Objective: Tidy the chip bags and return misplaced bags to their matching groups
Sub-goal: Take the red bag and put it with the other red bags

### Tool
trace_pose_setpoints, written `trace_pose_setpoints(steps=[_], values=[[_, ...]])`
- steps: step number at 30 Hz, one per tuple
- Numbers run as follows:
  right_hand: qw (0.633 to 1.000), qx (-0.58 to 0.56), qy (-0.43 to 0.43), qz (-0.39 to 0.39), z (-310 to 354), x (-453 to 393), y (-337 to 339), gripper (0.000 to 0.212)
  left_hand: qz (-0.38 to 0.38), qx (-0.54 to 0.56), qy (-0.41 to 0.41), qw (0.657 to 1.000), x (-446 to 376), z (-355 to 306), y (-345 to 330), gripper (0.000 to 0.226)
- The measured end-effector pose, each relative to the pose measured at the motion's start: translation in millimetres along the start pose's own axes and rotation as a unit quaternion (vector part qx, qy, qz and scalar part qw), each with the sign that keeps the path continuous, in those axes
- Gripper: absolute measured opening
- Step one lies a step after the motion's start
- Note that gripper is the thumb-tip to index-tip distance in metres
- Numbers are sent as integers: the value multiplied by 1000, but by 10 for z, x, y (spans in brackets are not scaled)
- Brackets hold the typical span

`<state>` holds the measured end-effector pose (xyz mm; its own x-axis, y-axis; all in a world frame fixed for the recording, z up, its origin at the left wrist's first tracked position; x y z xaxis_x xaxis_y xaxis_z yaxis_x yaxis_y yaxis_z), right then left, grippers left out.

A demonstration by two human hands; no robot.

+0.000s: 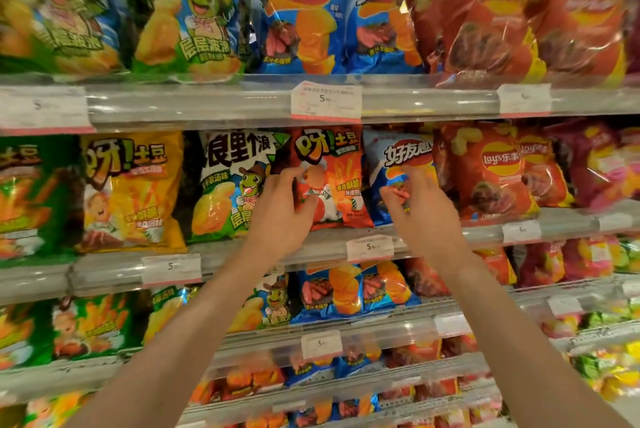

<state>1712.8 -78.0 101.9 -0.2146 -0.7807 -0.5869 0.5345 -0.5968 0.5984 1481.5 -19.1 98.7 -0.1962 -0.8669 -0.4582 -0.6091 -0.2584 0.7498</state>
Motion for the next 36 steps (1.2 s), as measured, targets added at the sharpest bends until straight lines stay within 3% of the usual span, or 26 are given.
trace_pose_setpoints(steps=[4,9,14,18,24,28,31,36], values=[[998,-11,-3,58,15,-451,-197,58,36,-19,16,999,-262,-81,-62,58],[967,-160,-73,183,-88,-723,-515,64,87,12,56,995,-457,-65,-145,65],[914,-322,-167,183,-121,-770,-677,58,130,67,73,986,-531,-68,-246,71],[888,-379,-204,163,-198,-757,-651,37,101,79,50,991,-636,-45,-360,82],[853,-446,-229,142,-230,-753,-571,13,53,72,27,996,-592,-292,-228,71],[830,-485,-243,128,-208,-738,-532,40,0,128,41,991,-572,-307,-146,79],[800,-528,-248,139,-96,-727,-432,30,-31,189,69,979,-516,-337,-54,58],[762,-576,-245,166,35,-667,-313,37,-43,251,118,960,-369,-369,36,69]])
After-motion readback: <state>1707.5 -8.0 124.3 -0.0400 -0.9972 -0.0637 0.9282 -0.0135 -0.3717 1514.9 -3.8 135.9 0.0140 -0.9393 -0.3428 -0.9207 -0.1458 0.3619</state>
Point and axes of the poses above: each hand's wrist, its own x-axis away from the middle knuckle, its own y-axis out of the back of the hand, z = x × y, the point moved 4 cm from there along -x, towards the middle knuckle, and after that the axes turned 14 degrees about -x, right-handed, at the moved point
